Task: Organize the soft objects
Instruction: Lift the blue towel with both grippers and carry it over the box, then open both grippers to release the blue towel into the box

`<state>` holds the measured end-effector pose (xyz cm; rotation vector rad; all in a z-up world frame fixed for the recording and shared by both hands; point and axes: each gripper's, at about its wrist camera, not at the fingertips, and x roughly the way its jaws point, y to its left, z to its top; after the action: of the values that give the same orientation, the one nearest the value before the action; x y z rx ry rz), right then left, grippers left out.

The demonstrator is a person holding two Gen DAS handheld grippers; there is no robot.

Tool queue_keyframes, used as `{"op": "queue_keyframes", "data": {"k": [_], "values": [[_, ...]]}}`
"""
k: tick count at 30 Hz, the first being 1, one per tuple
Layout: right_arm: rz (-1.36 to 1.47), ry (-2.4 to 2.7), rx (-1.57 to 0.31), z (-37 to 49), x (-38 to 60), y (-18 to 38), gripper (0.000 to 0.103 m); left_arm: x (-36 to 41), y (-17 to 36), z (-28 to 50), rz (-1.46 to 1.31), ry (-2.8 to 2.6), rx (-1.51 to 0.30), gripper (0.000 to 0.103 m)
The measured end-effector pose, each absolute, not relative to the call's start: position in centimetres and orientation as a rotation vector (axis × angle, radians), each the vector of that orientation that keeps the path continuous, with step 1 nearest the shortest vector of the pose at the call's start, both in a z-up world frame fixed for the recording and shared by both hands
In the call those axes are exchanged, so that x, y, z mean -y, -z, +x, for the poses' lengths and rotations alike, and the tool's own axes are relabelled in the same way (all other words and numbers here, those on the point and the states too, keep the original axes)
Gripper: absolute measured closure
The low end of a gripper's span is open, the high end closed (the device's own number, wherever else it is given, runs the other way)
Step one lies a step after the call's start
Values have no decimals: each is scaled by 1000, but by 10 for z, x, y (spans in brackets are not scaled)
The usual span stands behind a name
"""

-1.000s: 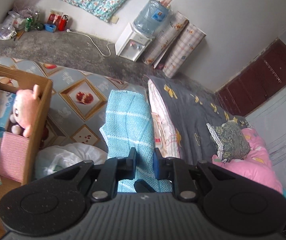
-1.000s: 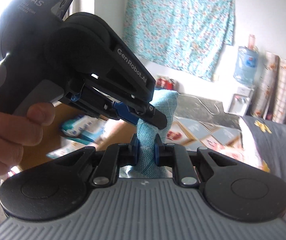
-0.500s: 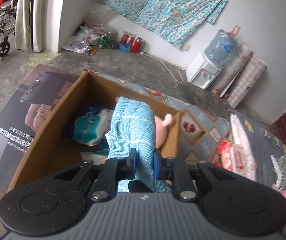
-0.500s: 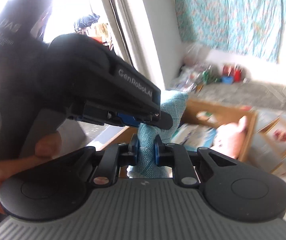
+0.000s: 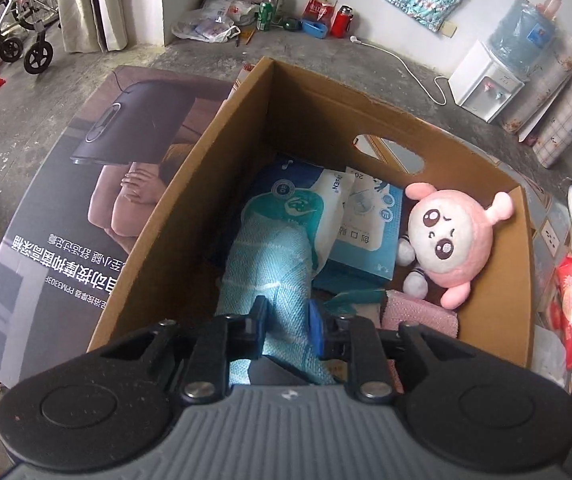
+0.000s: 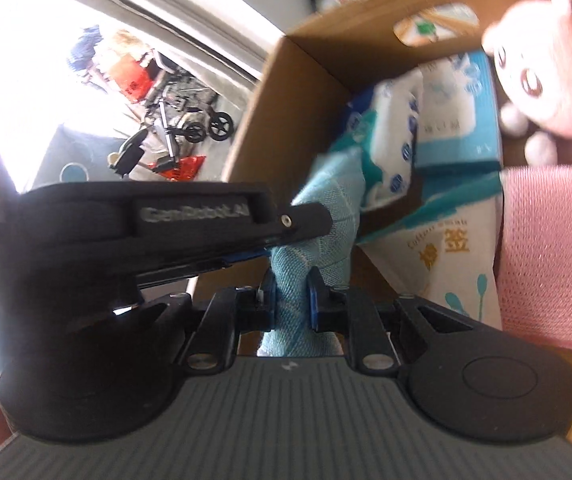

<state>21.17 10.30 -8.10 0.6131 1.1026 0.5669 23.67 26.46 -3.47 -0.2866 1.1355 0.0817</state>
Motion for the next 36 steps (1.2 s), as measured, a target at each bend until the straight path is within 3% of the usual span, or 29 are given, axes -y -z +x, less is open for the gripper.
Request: {"op": "queue_keyframes", "data": {"k": [18,20,25,36], "values": [[628,-518,-1311,225,-151,143,88,-278,23,234,-310,-76,-1076,53],[637,-535,-1317,223,-151,140,82,-279,21,232,-318,-79,-1071,51],[629,-543,-1275,215,-144,125,50,-278,11,224,-323,-83,-1041,47],[601,-558,-1138,204,-108,84,47,-275,-24,195,-344,-94,-960,40]]}}
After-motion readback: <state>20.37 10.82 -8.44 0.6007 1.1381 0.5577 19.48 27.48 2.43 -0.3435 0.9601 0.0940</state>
